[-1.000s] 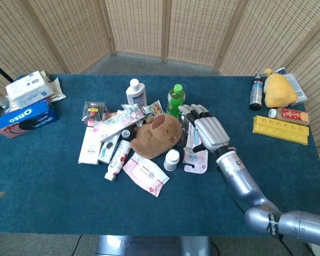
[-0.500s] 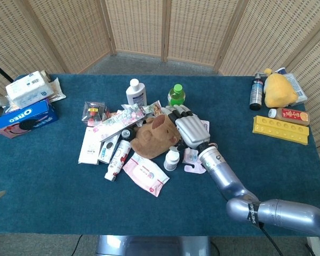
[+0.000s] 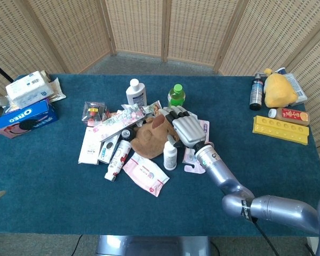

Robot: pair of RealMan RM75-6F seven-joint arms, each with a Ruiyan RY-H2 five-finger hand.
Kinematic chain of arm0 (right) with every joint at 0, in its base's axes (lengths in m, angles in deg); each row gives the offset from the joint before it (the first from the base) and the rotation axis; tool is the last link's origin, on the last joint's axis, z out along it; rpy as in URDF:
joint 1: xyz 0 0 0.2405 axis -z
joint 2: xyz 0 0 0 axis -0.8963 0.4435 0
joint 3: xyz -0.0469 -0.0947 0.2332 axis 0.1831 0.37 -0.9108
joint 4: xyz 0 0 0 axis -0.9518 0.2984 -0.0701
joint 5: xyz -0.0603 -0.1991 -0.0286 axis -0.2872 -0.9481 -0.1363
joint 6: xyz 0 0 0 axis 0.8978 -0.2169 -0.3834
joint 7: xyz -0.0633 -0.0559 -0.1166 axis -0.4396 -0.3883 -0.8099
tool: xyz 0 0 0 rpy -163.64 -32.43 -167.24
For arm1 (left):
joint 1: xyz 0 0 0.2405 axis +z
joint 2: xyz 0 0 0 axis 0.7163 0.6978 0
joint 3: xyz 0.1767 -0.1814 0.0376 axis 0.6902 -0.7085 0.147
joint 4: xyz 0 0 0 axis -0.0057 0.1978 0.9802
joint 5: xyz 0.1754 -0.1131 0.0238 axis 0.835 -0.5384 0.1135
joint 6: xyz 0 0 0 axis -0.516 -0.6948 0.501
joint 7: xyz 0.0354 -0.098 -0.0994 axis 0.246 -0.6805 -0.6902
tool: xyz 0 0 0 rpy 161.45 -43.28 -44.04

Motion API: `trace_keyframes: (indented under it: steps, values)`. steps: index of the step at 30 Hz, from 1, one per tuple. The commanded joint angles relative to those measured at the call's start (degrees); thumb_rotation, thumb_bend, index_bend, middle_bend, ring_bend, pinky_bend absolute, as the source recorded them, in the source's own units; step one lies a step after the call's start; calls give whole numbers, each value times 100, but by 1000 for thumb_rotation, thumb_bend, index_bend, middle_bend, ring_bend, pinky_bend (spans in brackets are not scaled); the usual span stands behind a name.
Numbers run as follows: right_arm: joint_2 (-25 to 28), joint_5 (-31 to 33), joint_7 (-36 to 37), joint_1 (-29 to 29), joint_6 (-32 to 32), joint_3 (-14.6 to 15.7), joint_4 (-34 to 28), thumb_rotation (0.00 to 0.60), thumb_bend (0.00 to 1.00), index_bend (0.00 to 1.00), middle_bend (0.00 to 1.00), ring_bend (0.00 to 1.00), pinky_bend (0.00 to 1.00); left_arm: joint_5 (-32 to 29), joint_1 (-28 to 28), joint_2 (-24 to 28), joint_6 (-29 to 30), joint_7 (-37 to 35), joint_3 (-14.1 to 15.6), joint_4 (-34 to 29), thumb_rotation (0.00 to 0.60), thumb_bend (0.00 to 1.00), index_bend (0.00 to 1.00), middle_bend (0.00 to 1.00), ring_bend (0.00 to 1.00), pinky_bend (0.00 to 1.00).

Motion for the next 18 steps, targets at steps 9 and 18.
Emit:
trace_keyframes:
  steps: [9,18]
  values:
    - [172,85,-11,-133,218,44,-107,600,0,0,0,0,0,-2,2,-1,-14,-18,-9,6,600,0,0,0,0,0]
    - [408,207,-260,-345,199,-31,-321,600,0,0,0,0,0,15,1,-6,-22,2,-11,-2,600,0,0,0,0,0]
